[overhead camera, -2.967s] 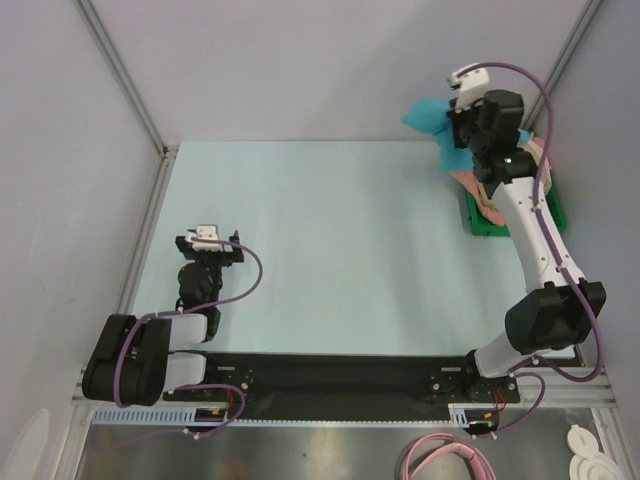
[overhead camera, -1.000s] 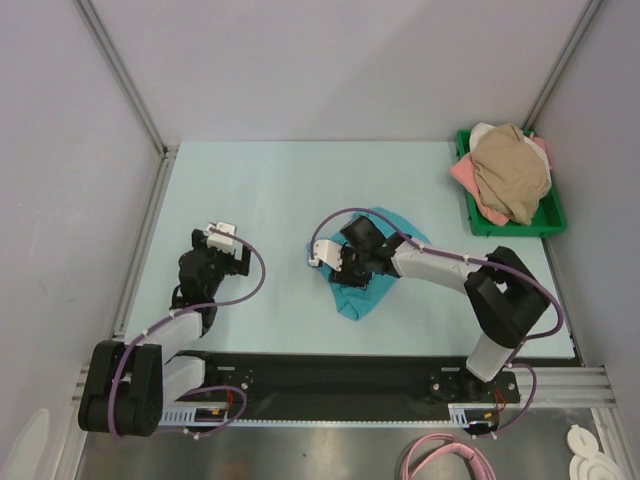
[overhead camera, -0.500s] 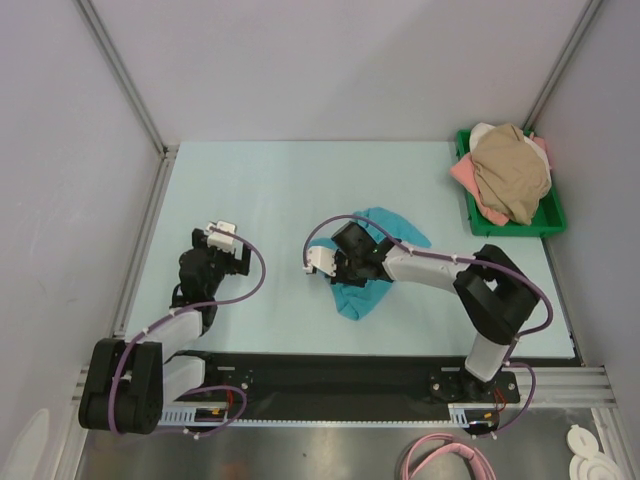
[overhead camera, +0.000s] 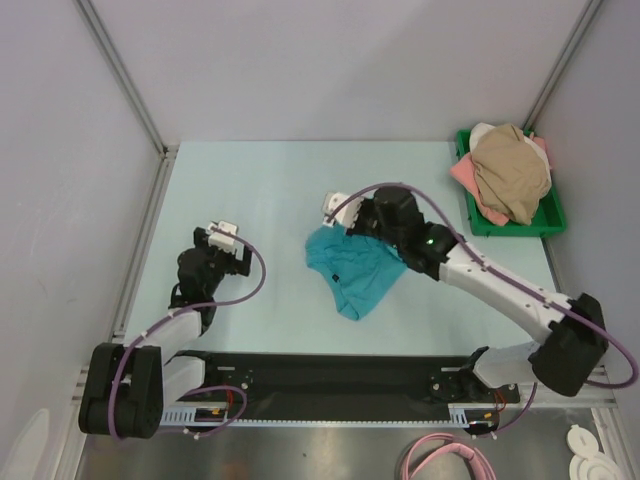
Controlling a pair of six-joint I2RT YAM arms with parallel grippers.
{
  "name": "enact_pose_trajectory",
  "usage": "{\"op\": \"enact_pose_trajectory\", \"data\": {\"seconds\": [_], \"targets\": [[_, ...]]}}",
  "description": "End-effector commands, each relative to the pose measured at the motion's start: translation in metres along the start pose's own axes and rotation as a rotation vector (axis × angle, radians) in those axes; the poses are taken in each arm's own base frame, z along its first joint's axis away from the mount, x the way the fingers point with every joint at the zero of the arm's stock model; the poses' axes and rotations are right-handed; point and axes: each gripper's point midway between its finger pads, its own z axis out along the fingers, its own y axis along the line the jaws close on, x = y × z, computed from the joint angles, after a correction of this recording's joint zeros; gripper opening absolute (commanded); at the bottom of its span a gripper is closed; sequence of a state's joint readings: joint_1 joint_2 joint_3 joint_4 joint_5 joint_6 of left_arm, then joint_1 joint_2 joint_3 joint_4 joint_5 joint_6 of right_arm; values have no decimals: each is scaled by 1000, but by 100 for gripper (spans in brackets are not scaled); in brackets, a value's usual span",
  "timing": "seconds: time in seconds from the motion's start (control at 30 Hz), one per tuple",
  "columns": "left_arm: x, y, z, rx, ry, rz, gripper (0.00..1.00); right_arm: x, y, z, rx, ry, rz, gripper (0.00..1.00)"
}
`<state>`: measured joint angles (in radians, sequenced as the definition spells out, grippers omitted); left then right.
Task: Fold and stack the t-shirts
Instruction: Flatten the tshirt out
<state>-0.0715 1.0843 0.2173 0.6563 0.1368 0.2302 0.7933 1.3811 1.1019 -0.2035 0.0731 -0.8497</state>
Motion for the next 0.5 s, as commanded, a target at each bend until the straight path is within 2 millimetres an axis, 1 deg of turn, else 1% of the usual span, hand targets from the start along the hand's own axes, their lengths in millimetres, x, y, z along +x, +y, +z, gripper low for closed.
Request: {"op": "enact_pose_trajectory", "data": {"seconds": [0.0, 0.03, 0.07, 0.1, 0.13, 0.17, 0.2, 0.23, 0.27, 0.33, 0.37, 0.4, 0.43, 0.47], "targets": [[-19, -15, 5, 125, -31, 36, 100, -53, -90, -52, 256, -156, 16, 0], [-15, -22, 5, 165, 2, 16, 100, -54, -99, -59, 279, -153, 21, 0], [-13, -33, 6, 234, 19, 3, 100, -55, -109, -68, 309, -154, 25, 0], [-31, -37, 11, 281, 1, 4, 98, -56, -118, -77, 341, -164, 25, 0], [-22, -47, 9, 348, 65, -15, 97, -47, -125, -81, 366, -144, 32, 0], [-25, -53, 9, 391, 81, -29, 95, -39, -127, -81, 380, -126, 36, 0], [-36, -59, 13, 447, 73, -38, 93, -32, -134, -82, 409, -110, 46, 0], [-34, -62, 12, 462, 97, -67, 92, -23, -138, -80, 423, -90, 57, 0], [-35, -66, 11, 481, 97, -85, 92, -7, -148, -80, 463, -62, 76, 0], [-36, -67, 8, 484, 70, -64, 93, 14, -159, -76, 498, -21, 100, 0], [-35, -67, 5, 481, 59, -55, 93, 41, -166, -70, 512, 38, 130, 0], [-26, -68, 1, 472, 66, -49, 94, 45, -182, -70, 562, 25, 146, 0], [-28, -62, 0, 438, 46, -23, 94, 54, -192, -70, 584, 36, 167, 0], [-25, -62, -2, 430, 48, -13, 95, 85, -202, -62, 598, 93, 221, 0]]}}
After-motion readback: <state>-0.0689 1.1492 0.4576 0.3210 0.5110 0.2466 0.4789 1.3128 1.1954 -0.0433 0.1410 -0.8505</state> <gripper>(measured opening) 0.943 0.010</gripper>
